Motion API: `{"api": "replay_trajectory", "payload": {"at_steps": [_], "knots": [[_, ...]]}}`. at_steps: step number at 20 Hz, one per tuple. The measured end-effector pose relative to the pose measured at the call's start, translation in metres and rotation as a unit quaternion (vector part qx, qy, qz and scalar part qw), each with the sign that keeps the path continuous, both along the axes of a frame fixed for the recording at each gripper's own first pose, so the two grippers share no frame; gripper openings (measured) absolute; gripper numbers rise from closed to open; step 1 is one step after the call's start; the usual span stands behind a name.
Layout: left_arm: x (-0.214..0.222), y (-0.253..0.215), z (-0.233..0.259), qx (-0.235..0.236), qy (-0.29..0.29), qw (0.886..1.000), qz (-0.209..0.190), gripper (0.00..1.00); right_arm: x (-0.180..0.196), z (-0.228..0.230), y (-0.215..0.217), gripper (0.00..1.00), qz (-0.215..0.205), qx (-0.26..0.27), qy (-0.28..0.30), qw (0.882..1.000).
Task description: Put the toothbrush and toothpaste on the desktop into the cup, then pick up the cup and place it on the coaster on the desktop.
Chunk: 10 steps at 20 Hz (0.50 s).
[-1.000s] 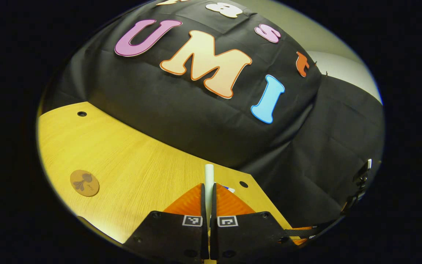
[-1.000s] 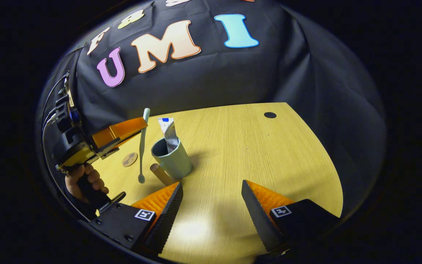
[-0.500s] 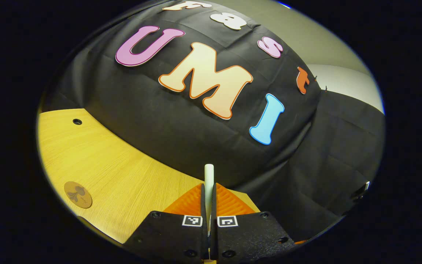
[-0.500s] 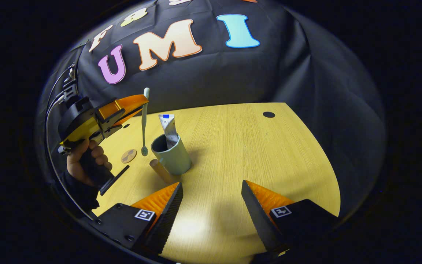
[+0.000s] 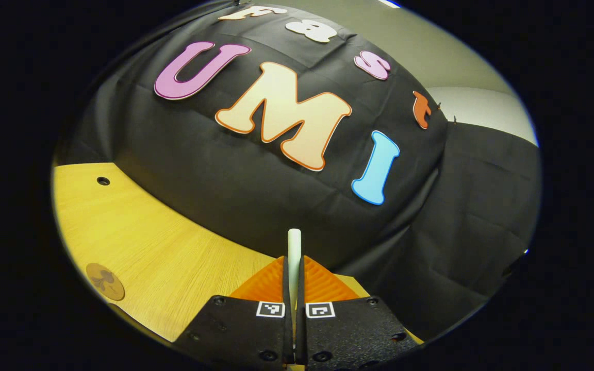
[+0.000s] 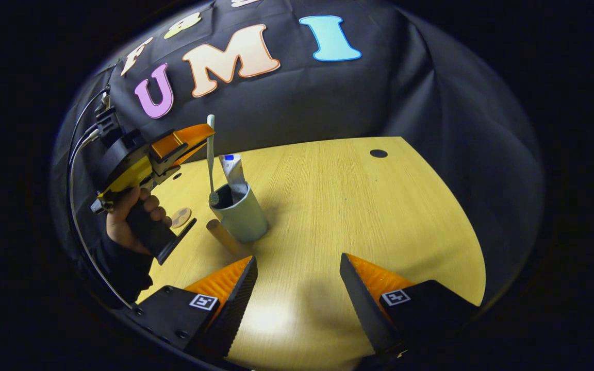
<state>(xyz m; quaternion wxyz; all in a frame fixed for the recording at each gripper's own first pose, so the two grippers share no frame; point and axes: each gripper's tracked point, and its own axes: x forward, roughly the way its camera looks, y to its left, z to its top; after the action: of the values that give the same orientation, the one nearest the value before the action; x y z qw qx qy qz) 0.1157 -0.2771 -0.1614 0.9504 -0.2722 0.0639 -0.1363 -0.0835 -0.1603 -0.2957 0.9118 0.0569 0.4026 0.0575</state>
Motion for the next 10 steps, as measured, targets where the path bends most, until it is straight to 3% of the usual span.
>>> {"api": "replay_trajectory", "payload": {"at_steps": [2, 10], "knots": [[0.000, 0.002, -0.002, 0.013, -0.007, 1.000, 0.002, 0.00, -0.002, -0.006, 0.002, 0.95, 0.000, 0.002, 0.005, 1.000], [-0.020, -0.010, -0.024, 0.036, 0.010, 0.999, -0.012, 0.00, -0.001, -0.014, 0.003, 0.99, -0.006, 0.008, 0.013, 1.000]]}}
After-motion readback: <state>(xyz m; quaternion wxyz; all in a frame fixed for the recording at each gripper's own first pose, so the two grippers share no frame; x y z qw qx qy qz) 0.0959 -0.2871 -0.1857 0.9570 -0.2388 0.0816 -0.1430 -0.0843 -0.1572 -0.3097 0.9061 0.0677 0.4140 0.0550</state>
